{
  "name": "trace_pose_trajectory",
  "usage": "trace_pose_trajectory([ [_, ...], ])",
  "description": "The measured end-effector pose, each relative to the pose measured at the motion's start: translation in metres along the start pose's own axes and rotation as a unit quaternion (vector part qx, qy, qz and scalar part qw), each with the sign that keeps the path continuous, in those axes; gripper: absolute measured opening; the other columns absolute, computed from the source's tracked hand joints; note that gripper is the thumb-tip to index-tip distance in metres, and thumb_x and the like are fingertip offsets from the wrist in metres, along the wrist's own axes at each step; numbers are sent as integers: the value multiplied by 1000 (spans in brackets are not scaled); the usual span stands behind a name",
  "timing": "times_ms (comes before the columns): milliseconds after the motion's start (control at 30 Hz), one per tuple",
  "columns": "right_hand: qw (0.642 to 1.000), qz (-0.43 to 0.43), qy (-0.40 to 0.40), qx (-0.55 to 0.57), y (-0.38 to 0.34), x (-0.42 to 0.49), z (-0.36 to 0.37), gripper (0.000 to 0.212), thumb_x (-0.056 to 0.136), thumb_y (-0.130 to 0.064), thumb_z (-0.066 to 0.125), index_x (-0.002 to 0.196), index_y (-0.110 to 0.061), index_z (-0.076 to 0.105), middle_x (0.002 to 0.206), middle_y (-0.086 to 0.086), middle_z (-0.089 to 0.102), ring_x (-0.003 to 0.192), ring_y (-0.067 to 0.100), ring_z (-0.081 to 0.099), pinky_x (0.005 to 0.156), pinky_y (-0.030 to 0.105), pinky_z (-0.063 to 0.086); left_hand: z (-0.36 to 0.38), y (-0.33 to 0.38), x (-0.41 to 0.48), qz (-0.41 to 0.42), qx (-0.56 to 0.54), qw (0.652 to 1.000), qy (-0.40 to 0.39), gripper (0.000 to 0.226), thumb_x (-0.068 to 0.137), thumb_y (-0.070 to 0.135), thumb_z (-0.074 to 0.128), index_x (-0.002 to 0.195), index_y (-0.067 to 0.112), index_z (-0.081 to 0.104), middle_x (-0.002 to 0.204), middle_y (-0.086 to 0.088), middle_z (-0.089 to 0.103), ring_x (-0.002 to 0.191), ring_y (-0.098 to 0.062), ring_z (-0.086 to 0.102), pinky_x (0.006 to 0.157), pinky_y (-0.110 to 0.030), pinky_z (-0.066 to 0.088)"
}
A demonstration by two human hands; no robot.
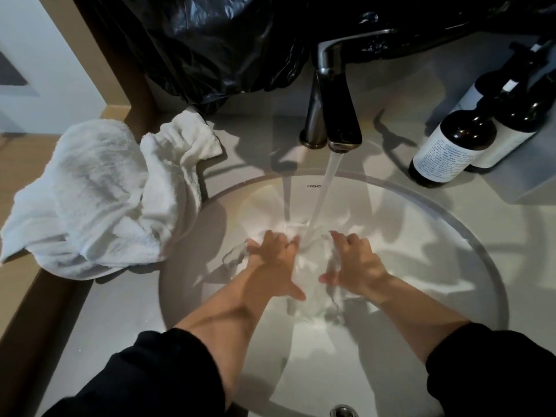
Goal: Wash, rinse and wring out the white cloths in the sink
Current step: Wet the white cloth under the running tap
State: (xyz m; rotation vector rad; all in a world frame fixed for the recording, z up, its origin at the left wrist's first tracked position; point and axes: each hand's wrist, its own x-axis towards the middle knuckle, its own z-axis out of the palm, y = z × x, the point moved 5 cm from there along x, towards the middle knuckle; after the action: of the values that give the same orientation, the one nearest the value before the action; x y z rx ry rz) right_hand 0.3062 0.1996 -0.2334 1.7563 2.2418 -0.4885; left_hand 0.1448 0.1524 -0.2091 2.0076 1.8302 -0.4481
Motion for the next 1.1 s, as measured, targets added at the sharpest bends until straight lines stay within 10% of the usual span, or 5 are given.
trace_pose_trajectory([
  [133, 973, 15, -68, 221, 3, -1, -10, 70, 69, -40, 83, 126, -22, 44, 114, -1, 58, 103, 20, 58, 84, 24, 43, -6, 4, 8, -15, 19, 997, 73, 75, 76, 36, 73, 141, 32, 35, 130, 4, 45, 123, -23, 39, 95, -38, 36],
  [300, 914, 35, -124, 384, 15, -18, -67, 32, 70, -38, 83, 85, -13, 68, 93, 8, 72, 76, 20, 68, 65, 25, 53, -47, -23, -4, 127, -292, 945, 78, 41, 82, 18, 68, 123, 17, 66, 120, -3, 66, 111, -22, 62, 96, -27, 47],
  [500, 966, 17, 4, 257, 9, -28, -84, 59, 82, -45, 69, 132, -25, 45, 128, 4, 50, 111, 22, 51, 90, 32, 45, -68, -35, -17, -47, -145, 958, 241, 50, 87, 8, 41, 131, 23, 57, 132, -1, 54, 124, -23, 44, 107, -34, 33],
  [800, 978, -40, -124, -165, -23, -26, 5, 86, 89, -72, 27, 147, -33, -22, 158, 9, -23, 146, 35, -12, 107, 68, 14, 11, 4, 5, 14, 92, 996, 18, 107, 76, 72, 56, 153, 29, -5, 160, -12, -1, 146, -35, 1, 113, -59, 11],
  [1100, 990, -97, 0, -99, -18, -2, -14, 60, 87, -55, 55, 138, -32, 35, 131, 4, 44, 122, 25, 42, 93, 41, 42, -2, -9, 19, 32, -115, 991, 67, 50, 88, 51, 58, 135, 36, 47, 130, 1, 47, 123, -20, 41, 99, -35, 35],
])
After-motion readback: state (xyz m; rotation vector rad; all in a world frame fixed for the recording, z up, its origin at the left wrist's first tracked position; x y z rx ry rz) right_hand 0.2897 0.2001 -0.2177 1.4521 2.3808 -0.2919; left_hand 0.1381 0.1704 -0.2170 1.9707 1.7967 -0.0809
